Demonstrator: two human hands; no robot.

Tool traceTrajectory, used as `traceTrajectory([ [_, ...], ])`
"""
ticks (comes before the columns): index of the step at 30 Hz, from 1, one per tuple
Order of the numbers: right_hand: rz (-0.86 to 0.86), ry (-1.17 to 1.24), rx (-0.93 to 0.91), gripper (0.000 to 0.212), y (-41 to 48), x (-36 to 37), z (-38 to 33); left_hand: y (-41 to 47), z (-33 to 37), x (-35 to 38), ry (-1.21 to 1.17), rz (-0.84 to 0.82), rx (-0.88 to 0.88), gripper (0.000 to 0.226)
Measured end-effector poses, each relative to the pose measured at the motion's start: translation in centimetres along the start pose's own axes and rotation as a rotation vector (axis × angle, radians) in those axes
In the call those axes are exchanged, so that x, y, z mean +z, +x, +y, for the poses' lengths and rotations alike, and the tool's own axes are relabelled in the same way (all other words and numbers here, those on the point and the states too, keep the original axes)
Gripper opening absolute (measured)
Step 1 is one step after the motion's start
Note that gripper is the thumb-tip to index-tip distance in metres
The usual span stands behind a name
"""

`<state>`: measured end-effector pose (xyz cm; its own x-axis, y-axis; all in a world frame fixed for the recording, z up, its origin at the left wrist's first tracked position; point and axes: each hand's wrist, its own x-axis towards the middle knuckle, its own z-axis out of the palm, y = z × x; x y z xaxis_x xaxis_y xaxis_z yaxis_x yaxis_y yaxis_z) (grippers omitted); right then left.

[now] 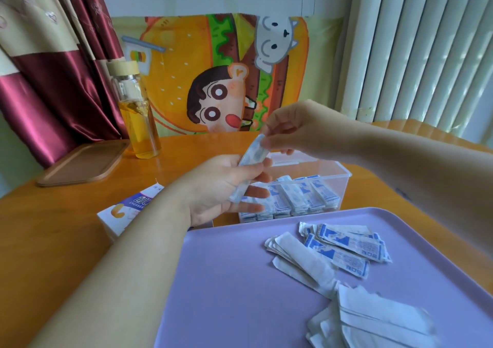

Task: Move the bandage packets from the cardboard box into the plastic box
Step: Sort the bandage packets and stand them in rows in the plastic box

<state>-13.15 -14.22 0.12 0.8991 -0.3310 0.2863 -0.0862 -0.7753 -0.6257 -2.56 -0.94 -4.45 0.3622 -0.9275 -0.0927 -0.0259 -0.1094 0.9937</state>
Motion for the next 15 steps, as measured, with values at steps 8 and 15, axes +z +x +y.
traceTrajectory([
  [8, 0.068, 0.424, 0.226, 0.009, -0.1, -0.1, 1.0, 0.2, -0.2, 0.3, 0.162, 0.104, 0.055, 0.025],
  [15, 0.238, 0.337, 0.276, 0.013, 2.1, 0.6, 2.4, 1.6, -0.8, -0.5, 0.589, 0.343, 0.202, 0.024],
])
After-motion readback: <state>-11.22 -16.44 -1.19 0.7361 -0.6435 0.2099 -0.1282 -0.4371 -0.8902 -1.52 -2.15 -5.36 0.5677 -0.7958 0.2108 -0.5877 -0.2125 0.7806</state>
